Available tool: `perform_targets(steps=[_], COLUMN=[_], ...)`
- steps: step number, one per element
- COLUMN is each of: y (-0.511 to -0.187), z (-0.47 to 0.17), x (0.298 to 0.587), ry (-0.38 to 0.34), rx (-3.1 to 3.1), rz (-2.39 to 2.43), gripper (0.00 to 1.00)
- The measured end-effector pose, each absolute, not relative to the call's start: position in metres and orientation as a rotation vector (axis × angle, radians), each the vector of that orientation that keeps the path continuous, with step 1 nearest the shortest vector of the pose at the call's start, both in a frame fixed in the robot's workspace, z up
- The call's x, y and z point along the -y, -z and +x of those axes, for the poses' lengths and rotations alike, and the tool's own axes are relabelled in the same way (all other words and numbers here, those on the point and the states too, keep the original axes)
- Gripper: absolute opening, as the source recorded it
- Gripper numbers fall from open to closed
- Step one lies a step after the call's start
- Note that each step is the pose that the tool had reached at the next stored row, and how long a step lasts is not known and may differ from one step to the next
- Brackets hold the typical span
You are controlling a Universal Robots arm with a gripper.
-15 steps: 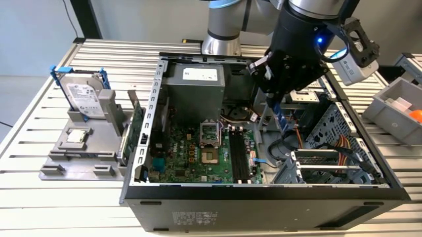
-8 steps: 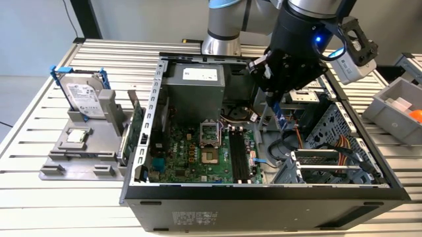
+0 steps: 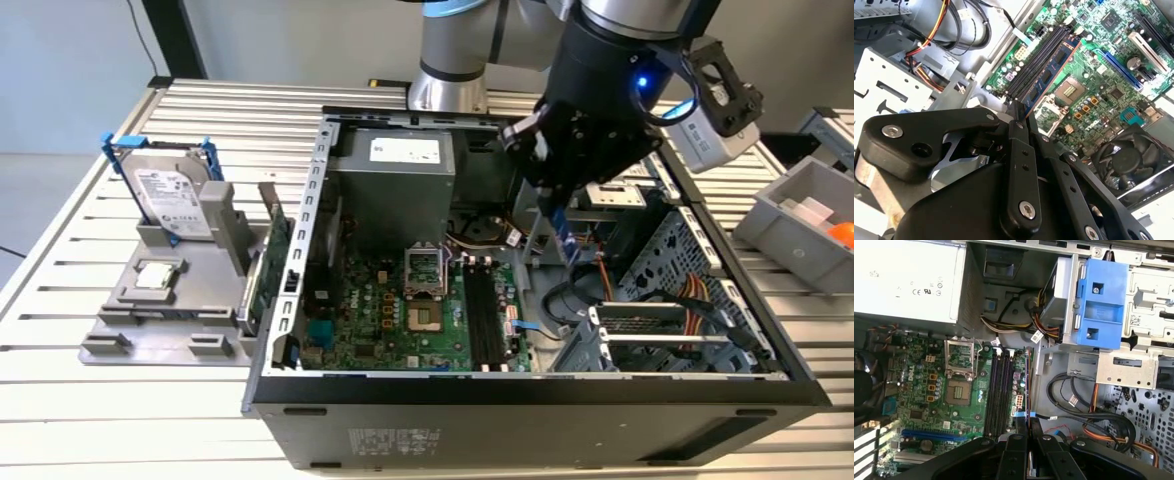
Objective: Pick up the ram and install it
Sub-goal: 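Insert the ram into the slot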
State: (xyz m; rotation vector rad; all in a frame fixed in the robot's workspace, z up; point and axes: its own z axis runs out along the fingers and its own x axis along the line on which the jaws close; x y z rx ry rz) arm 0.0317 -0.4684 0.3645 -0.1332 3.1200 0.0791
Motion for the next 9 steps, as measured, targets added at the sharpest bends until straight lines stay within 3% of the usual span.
perform_targets(steps=[9], y=[-0.3557], z=[0.0317], x=[0.4683], ry=[-0.079], rx=[-3.120], rz=[-0.133], gripper=[0.00])
